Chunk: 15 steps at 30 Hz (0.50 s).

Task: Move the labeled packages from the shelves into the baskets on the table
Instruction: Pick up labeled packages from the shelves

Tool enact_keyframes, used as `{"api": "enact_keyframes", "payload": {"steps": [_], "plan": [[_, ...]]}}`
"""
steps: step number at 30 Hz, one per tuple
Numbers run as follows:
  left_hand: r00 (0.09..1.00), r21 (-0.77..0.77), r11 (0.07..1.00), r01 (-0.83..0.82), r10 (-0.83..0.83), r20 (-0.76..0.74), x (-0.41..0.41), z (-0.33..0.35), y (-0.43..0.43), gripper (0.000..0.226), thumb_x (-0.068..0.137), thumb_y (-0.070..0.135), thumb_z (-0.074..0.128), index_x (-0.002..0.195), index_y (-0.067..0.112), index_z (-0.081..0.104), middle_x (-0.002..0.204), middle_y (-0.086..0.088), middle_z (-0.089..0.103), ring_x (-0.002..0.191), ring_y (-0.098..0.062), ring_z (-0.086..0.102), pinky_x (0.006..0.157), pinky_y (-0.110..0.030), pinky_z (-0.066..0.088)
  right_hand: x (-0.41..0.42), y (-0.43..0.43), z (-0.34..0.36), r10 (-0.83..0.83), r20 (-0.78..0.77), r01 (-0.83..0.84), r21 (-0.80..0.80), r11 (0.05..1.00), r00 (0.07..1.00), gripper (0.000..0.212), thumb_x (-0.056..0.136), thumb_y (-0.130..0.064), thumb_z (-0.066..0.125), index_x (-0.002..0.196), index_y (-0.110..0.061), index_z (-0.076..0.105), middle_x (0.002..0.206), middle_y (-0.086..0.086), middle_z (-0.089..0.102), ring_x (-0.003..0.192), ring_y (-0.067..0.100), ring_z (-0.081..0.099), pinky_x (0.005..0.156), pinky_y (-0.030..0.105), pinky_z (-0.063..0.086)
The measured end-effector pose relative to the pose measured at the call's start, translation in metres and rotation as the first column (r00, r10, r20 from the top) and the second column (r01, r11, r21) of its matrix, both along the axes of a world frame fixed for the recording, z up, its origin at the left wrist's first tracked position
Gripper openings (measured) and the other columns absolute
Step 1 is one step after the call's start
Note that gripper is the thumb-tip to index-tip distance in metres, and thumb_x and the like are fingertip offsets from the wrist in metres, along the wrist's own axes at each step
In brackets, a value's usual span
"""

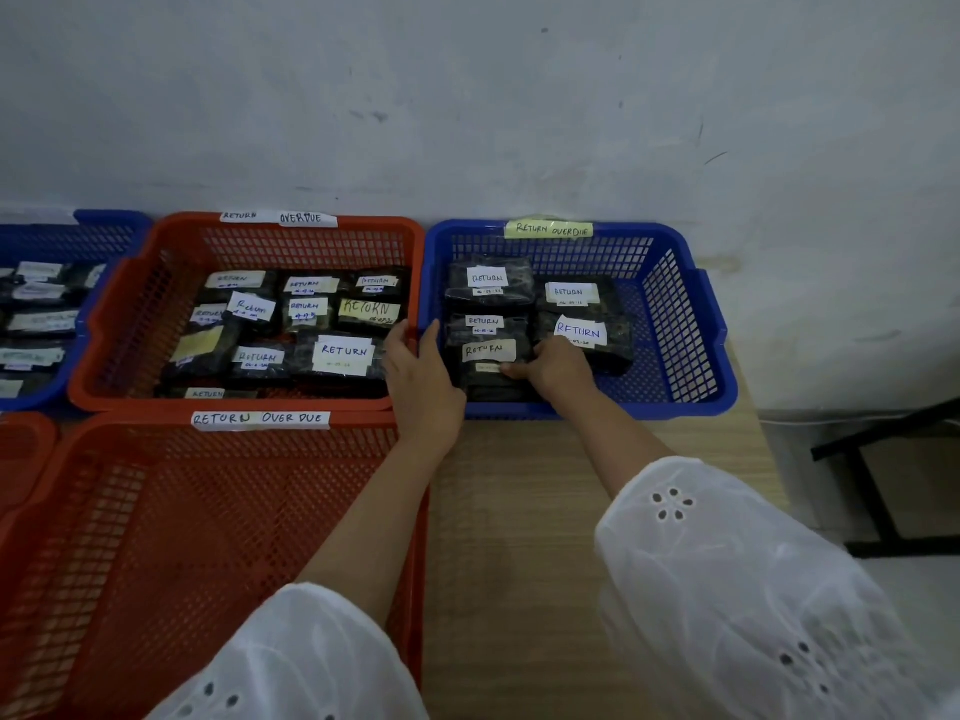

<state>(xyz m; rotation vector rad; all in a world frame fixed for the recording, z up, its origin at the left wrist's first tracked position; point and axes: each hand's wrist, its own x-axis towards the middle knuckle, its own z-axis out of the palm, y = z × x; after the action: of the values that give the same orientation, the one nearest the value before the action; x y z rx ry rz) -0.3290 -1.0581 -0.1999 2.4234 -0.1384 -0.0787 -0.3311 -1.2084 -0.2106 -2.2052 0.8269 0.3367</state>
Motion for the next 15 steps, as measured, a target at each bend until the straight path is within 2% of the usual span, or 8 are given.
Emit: {"api": "enact_keyframes", "payload": {"steps": [3, 8, 11, 15], "plan": [[1.0, 0.002, 1.0, 0.008, -0.008, -0.012, 0.0, 0.0, 0.0, 0.078, 0.076, -0.011, 0.057, 0.145, 0.012, 0.03, 0.151, -0.015, 0.009, 0.138, -0.029, 0.015, 0.115, -0.037, 0.02, -0.006, 0.005, 0.001, -0.025, 0.036, 0.027, -0.078, 0.997, 0.999, 0.048, 0.076, -0.043, 0.075, 0.101, -0.004, 0.061, 0.103, 0.013, 0.066, 0.096, 0.029, 0.062, 0.076, 0.037, 0.049], [1.0, 0.007, 1.0, 0.018, -0.018, -0.014, 0.0, 0.0, 0.001, 0.077, 0.077, -0.013, 0.056, 0.145, 0.013, 0.03, 0.152, -0.015, 0.009, 0.138, -0.029, 0.015, 0.115, -0.037, 0.019, -0.008, 0.016, 0.005, -0.03, -0.004, 0.028, -0.244, 0.969, 1.0, 0.047, 0.076, -0.046, 0.074, 0.1, -0.007, 0.062, 0.101, 0.011, 0.067, 0.092, 0.029, 0.063, 0.065, 0.032, 0.044], [1.0, 0.023, 1.0, 0.017, -0.017, -0.015, 0.0, 0.001, 0.0, 0.077, 0.078, -0.012, 0.057, 0.145, 0.013, 0.03, 0.152, -0.015, 0.008, 0.139, -0.029, 0.014, 0.115, -0.037, 0.02, -0.007, 0.017, 0.008, -0.033, -0.03, 0.025, -0.259, 0.966, 0.999, 0.048, 0.075, -0.048, 0.075, 0.098, -0.008, 0.061, 0.1, 0.011, 0.067, 0.091, 0.028, 0.063, 0.064, 0.032, 0.043], [0.999, -0.001, 1.0, 0.021, -0.021, -0.036, 0.001, 0.001, 0.0, 0.076, 0.078, -0.012, 0.055, 0.145, 0.013, 0.031, 0.151, -0.015, 0.008, 0.139, -0.031, 0.013, 0.115, -0.04, 0.02, -0.007, 0.012, 0.008, -0.022, -0.031, 0.015, -0.204, 0.979, 0.999, 0.048, 0.074, -0.05, 0.074, 0.094, -0.008, 0.061, 0.097, 0.01, 0.067, 0.089, 0.027, 0.063, 0.063, 0.03, 0.042]]}}
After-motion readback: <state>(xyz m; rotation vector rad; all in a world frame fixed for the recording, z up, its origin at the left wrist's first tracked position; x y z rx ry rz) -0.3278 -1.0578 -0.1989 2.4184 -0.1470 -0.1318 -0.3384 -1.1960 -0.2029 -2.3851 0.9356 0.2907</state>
